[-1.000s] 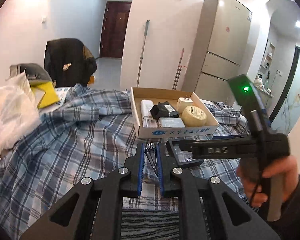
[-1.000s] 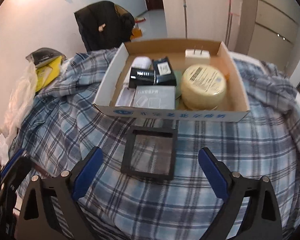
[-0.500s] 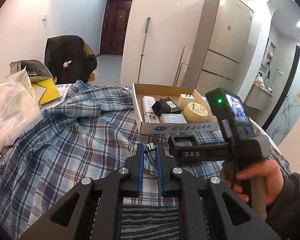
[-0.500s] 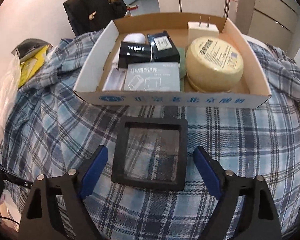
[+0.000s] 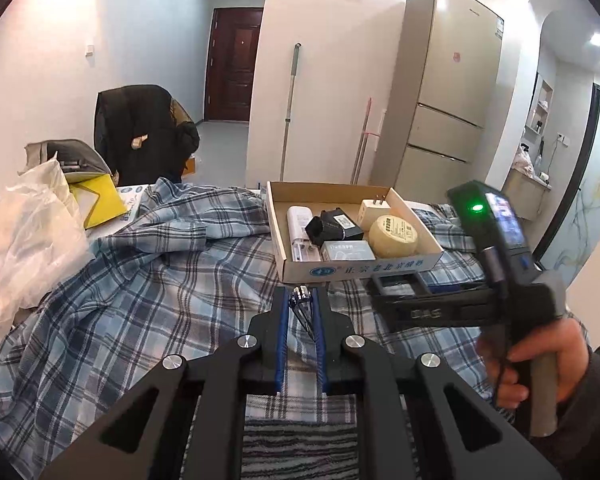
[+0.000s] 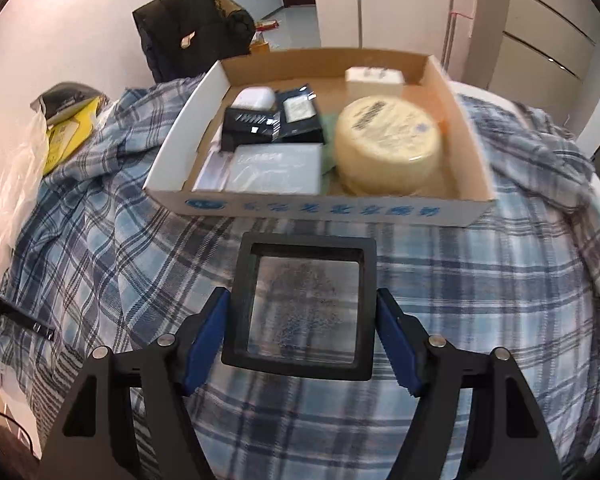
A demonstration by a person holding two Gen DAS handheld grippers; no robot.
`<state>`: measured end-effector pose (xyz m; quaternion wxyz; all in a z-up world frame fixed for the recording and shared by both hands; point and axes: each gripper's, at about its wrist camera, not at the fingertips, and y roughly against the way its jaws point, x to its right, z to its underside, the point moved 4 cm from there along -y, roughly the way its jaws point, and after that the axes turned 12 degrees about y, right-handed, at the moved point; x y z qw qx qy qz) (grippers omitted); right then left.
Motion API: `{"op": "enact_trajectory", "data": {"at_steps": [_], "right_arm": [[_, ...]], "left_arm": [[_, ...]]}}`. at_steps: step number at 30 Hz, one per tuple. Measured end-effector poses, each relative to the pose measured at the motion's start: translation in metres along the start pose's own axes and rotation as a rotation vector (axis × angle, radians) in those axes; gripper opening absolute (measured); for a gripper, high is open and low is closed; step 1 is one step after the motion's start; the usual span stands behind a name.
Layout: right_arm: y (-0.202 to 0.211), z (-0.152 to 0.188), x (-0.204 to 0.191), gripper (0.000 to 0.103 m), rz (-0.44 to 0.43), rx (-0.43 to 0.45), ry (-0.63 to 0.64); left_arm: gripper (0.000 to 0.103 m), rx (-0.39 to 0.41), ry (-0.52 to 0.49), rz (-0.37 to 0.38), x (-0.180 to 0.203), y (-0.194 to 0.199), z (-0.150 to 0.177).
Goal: Organize rigid objects
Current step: 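Carry the clip into the box and open the left tool while the right tool carries the frame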
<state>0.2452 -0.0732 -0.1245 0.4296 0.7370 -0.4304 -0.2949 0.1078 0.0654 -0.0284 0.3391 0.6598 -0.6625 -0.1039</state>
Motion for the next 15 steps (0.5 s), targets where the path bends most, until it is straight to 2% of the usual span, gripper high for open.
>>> {"op": "enact_trajectory", "data": {"at_steps": [5, 11, 15], "right_arm": [[0.030, -0.003, 0.021, 0.071, 0.025, 0.058, 0.020], [0.070, -0.019, 0.039, 0.071, 0.013, 0.157, 0.004], [0.086, -0.037, 0.047, 0.071, 0.049, 0.212, 0.016]], "left_arm": [[0.013, 0.006, -0.023, -0.004, 0.008, -0.001, -0.010], [0.013, 0.041, -0.066, -0.016, 0.022, 0.002, -0.030], [0.013, 0.003, -0.051, 0.027, 0.031, -0.004, -0.048]]}}
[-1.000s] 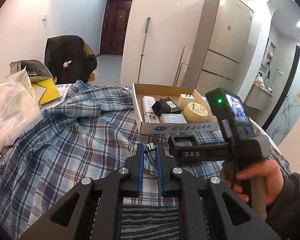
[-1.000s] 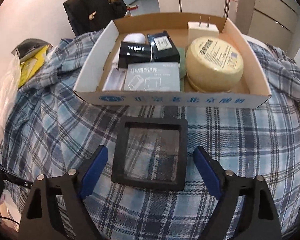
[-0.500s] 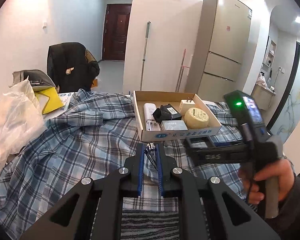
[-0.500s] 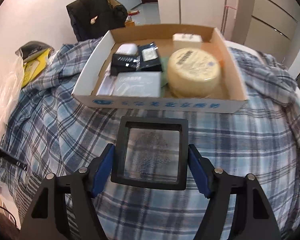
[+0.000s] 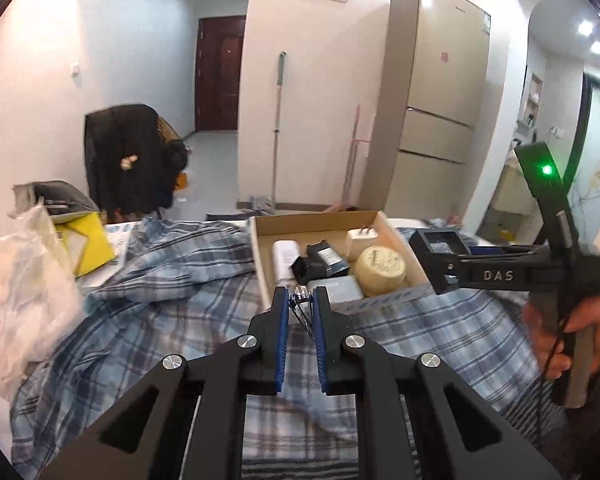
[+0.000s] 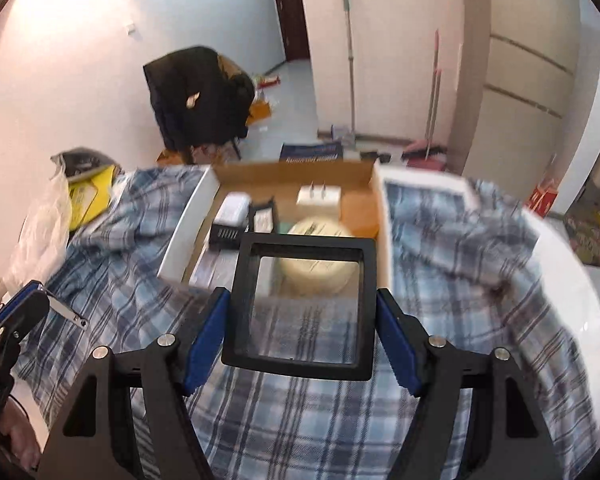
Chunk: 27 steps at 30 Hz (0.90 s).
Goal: Organize rigid objects
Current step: 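Carry the clip into the box and open the left tool while the right tool carries the frame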
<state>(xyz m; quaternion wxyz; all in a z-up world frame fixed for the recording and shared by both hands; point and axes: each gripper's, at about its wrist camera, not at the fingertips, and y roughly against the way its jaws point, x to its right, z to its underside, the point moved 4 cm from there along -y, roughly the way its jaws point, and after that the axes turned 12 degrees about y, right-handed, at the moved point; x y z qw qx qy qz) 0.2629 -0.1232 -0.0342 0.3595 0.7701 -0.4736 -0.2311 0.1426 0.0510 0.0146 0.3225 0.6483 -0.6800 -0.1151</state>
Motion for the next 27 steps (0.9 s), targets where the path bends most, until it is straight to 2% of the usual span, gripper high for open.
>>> {"op": "enact_trajectory", "data": {"at_steps": [2, 5, 8, 10, 14, 17, 20, 27], "right_arm": [[0.004, -0.007, 0.006, 0.071, 0.002, 0.016, -0.005], [0.005, -0.012, 0.013, 0.071, 0.005, 0.031, -0.011], [0.002, -0.011, 0.019, 0.071, 0.003, 0.033, -0.023], [-0.003, -0.010, 0.023, 0.071, -0.003, 0.025, -0.031], [-0.009, -0.007, 0.030, 0.071, -0.011, 0.015, -0.046], [-0.011, -0.006, 0.035, 0.071, -0.022, 0.014, -0.057], [-0.014, -0.005, 0.041, 0.071, -0.031, 0.012, -0.070], [-0.021, -0.002, 0.054, 0.071, -0.042, 0.006, -0.104]], "left_arm": [[0.013, -0.010, 0.008, 0.016, 0.003, -0.006, -0.011], [0.013, -0.001, -0.010, -0.003, 0.008, -0.020, -0.026], [0.013, -0.039, -0.006, 0.016, 0.012, -0.045, -0.038], [0.013, -0.063, -0.012, 0.000, 0.014, -0.065, -0.043], [0.013, -0.126, -0.020, -0.051, 0.010, -0.106, -0.040], [0.013, -0.229, 0.023, -0.057, -0.002, -0.139, -0.033], [0.013, -0.301, 0.056, -0.069, -0.012, -0.161, -0.023], [0.013, -0.328, 0.044, -0.080, -0.015, -0.173, -0.015]]}}
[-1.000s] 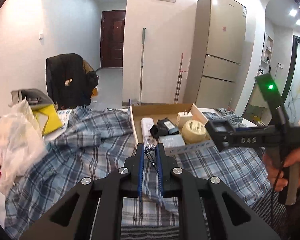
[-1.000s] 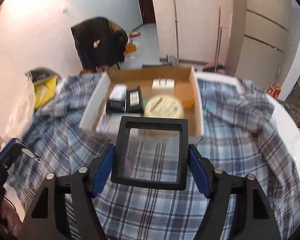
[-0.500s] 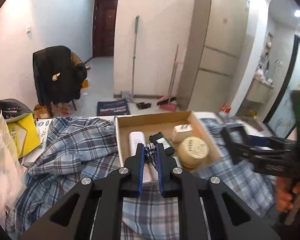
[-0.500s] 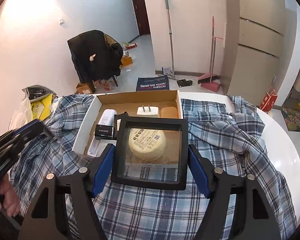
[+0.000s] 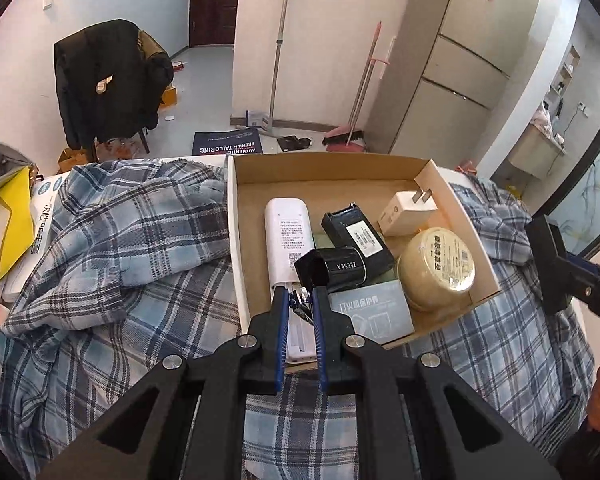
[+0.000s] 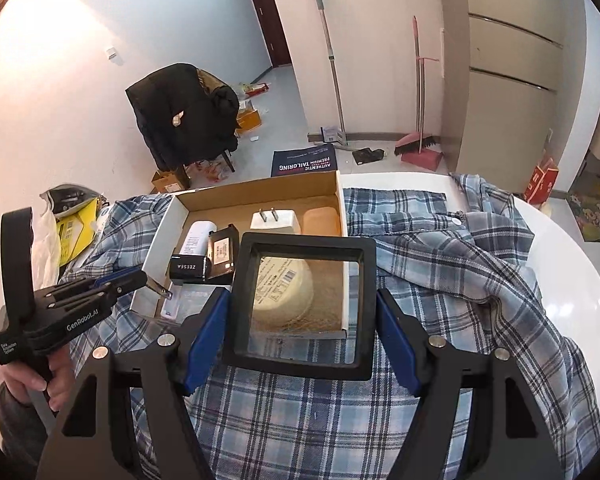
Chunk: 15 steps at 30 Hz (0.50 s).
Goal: Organize rigid objects
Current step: 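Carry the clip into the box and open the left tool while the right tool carries the frame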
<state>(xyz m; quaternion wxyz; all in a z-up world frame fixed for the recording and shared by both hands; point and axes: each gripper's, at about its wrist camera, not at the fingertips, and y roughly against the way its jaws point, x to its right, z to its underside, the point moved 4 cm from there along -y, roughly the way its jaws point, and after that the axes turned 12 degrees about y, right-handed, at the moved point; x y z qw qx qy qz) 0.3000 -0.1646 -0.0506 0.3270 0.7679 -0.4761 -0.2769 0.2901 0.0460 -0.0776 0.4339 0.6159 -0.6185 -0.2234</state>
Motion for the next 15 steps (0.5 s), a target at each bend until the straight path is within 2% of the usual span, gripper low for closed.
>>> {"op": "enact_trajectory", "data": {"at_steps": [11, 15], "right_arm": [[0.003, 0.001, -0.003, 0.071, -0.023, 0.003, 0.002], [0.003, 0.001, -0.004, 0.071, -0.033, -0.004, 0.002]], "left_arm": [[0.013, -0.039, -0.034, -0.044, 0.002, -0.017, 0.001], [0.013, -0.003, -0.012, -0.047, 0.000, -0.012, -0.001]]}}
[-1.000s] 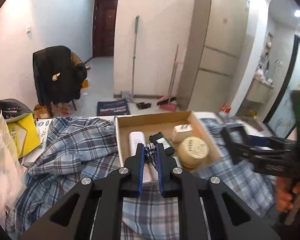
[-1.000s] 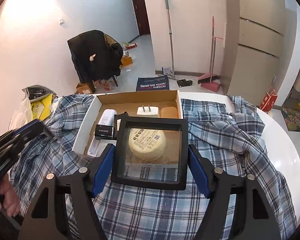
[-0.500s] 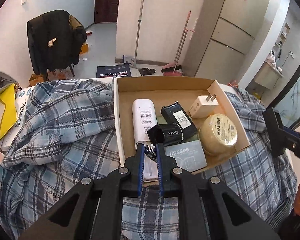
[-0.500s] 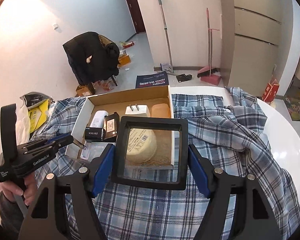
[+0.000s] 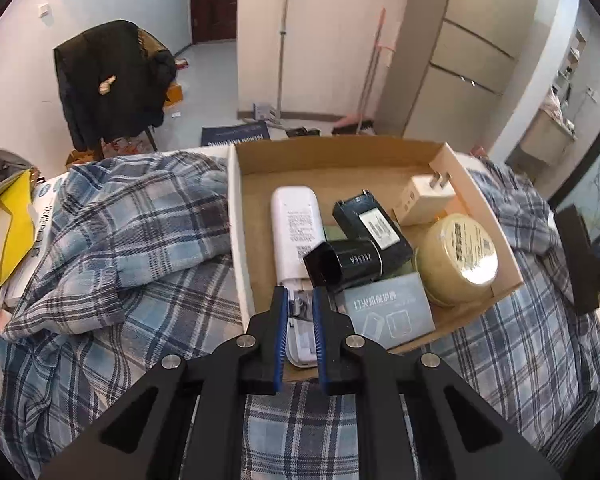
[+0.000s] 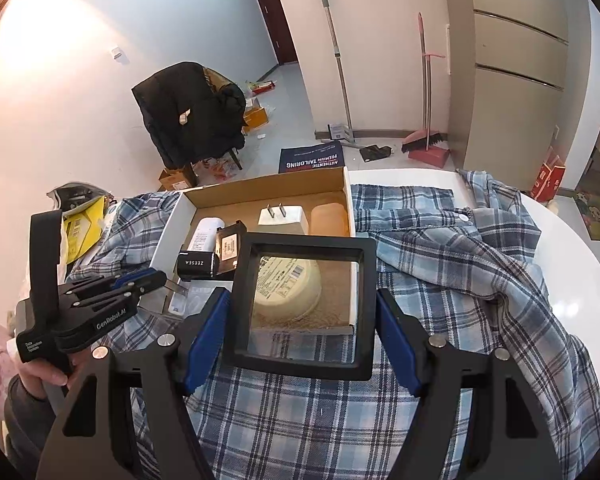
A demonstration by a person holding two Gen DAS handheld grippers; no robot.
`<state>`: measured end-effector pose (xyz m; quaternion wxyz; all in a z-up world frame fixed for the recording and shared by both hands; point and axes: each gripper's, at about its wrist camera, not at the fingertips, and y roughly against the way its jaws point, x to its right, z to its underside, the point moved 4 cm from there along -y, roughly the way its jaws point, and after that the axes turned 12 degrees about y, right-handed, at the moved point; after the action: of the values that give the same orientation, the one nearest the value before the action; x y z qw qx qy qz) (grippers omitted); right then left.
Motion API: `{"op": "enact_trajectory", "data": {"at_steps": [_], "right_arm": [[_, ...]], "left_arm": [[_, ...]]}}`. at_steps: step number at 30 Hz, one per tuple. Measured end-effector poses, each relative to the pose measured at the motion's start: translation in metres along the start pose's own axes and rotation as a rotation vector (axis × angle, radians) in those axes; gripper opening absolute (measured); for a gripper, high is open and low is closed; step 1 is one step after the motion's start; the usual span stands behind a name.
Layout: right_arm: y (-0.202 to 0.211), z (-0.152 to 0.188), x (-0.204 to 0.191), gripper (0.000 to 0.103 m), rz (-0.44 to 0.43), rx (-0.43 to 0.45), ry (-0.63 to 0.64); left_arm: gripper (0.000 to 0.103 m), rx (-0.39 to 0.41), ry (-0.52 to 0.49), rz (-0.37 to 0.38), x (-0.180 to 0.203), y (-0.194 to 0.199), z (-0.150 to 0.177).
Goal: Organize rigid objects
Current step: 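Carry the clip into the box and open the left tool while the right tool carries the frame, then lower the black square frame into the cardboard box and open the right tool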
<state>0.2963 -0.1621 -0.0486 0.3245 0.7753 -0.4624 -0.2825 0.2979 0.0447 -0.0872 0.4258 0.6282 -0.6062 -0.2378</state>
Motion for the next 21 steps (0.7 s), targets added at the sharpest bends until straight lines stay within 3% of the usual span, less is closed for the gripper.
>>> {"op": "enact_trajectory", "data": {"at_steps": [3, 7, 8, 10, 11, 12, 14, 18, 21], "right_arm": [[0.003, -0.001, 0.000, 0.071, 0.000, 0.003, 0.000], [0.010, -0.005, -0.001, 0.071, 0.006, 0.016, 0.002], [0.011, -0.007, -0.001, 0.071, 0.007, 0.021, 0.005], [0.014, -0.012, -0.003, 0.071, 0.010, 0.030, 0.014], [0.016, -0.015, -0.005, 0.071, 0.012, 0.036, 0.019], [0.017, -0.019, -0.007, 0.071, 0.012, 0.041, 0.022], [0.018, -0.025, -0.012, 0.071, 0.007, 0.050, 0.030], [0.016, -0.037, -0.025, 0.071, -0.008, 0.060, 0.054], [0.004, -0.041, -0.031, 0.071, -0.013, 0.049, 0.055]], "left_arm": [[0.013, 0.035, 0.008, 0.035, 0.001, 0.013, -0.004], [0.014, 0.126, -0.047, 0.015, 0.007, 0.044, -0.017], [0.022, 0.167, -0.053, 0.015, 0.008, 0.056, -0.022], [0.065, 0.255, -0.051, 0.031, 0.010, 0.079, -0.031], [0.096, 0.321, -0.042, 0.051, 0.011, 0.093, -0.035], [0.102, 0.410, -0.027, 0.080, 0.012, 0.108, -0.038], [0.102, 0.514, -0.011, 0.104, 0.014, 0.127, -0.041], [0.102, 0.543, -0.006, 0.152, 0.017, 0.137, -0.045], [0.102, 0.583, 0.004, 0.144, 0.016, 0.136, -0.042]]}}
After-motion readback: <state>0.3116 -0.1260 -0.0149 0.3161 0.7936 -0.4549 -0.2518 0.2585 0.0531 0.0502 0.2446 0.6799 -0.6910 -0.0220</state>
